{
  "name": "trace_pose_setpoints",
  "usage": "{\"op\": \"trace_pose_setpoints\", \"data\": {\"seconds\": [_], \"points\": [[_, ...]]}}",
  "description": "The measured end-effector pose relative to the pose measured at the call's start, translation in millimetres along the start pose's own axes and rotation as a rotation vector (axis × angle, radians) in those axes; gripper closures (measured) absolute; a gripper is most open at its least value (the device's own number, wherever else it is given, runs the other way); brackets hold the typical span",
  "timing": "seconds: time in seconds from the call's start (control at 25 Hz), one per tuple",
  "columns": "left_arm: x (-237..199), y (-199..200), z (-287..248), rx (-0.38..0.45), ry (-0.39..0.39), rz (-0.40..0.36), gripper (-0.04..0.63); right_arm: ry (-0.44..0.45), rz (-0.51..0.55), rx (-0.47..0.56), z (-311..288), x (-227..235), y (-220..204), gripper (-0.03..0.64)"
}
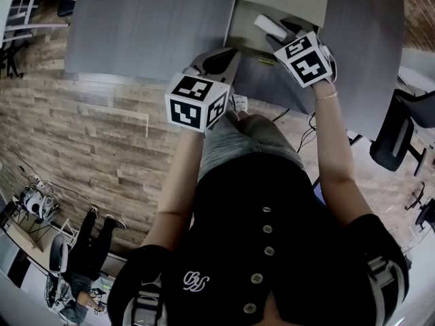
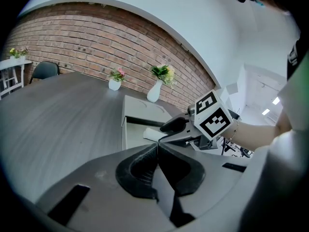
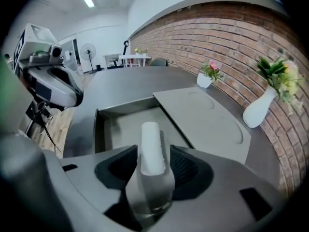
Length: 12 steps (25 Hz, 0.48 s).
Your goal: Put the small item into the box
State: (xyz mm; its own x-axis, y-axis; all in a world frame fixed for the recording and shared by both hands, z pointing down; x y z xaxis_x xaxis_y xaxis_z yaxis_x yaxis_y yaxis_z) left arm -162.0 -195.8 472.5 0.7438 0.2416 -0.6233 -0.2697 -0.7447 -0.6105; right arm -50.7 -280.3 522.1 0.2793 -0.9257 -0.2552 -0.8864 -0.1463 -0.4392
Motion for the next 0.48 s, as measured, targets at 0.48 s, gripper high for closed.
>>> {"op": "trace_pose_setpoints", "data": {"seconds": [0.48], "points": [[24,17,10,0.036,-0.016,-0.069,0.580,-0.080,-0.242,0.343,85,-1,36,0.420]]}}
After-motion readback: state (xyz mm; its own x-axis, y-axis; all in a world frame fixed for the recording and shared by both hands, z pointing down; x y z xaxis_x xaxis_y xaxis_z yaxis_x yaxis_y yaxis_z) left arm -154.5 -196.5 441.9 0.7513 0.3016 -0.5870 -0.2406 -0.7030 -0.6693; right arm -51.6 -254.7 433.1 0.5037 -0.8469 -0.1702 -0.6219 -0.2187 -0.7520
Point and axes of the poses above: the fingertips, and each gripper's own axes: z backward along the fingers, x to its right, y out of its top, the point moved 3 cm from there along z, backward along the fingers, and after that the axes turned 15 degrees about z, right-handed, at the moved point
